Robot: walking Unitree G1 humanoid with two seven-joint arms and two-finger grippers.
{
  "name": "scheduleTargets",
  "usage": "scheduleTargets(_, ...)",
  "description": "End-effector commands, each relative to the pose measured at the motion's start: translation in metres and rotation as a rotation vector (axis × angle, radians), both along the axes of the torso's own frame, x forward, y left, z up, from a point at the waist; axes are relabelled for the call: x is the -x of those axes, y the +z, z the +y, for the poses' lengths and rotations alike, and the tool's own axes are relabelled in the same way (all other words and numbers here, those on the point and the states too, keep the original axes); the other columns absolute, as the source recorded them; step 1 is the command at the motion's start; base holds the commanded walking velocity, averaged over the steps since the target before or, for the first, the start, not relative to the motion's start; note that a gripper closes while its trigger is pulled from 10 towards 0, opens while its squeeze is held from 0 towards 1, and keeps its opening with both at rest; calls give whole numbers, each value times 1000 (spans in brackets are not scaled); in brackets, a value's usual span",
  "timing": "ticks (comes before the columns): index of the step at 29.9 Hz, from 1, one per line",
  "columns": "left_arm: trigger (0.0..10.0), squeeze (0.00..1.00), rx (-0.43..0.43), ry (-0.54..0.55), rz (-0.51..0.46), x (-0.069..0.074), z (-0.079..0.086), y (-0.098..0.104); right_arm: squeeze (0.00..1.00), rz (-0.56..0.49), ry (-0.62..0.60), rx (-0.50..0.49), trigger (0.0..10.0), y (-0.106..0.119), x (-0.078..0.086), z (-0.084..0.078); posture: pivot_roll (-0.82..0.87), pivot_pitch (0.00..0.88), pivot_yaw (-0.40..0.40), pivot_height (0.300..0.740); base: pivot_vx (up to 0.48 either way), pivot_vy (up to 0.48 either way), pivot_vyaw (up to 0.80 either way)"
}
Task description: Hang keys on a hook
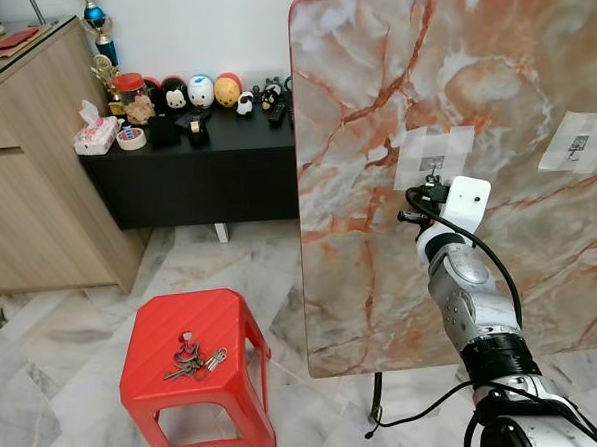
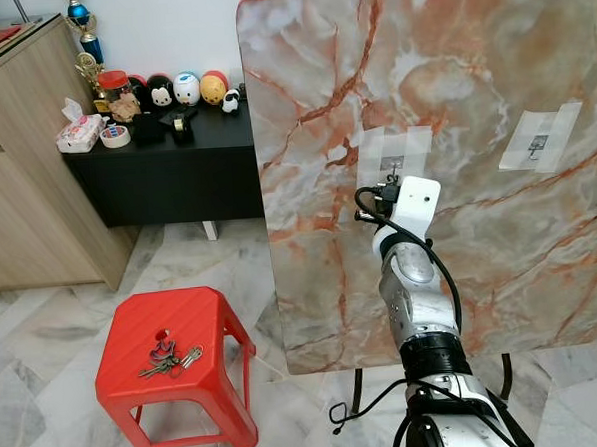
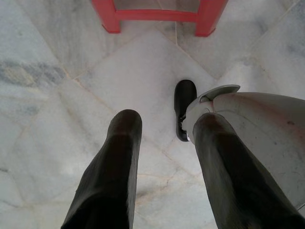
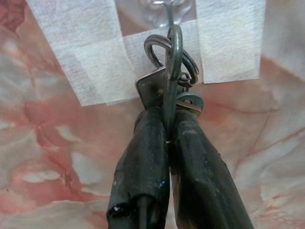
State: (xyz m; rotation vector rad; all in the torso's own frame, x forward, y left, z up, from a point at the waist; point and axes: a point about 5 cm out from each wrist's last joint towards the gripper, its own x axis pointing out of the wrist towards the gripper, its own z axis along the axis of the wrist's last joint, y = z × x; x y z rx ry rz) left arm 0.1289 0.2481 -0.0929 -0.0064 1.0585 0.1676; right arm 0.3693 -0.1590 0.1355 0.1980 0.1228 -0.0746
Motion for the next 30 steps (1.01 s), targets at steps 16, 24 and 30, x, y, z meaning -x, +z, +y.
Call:
scheduleTargets(16,10000,0,-15,1,19,3,4,0,0,55,27,33,10000,-20,21,0,53,0,-14,740,0,0,0)
scheduleTargets(24,10000,0,-17,-1,19,3,5,0,0,230,8,68,10000,-72,62,-32,42,0,-15,740,0,0,0)
scheduleTargets(30,10000,0,-17,-3,18,2,5,0,0,424,-101,26,10000,-126,87,-65,35,0,-8,740,0,0,0)
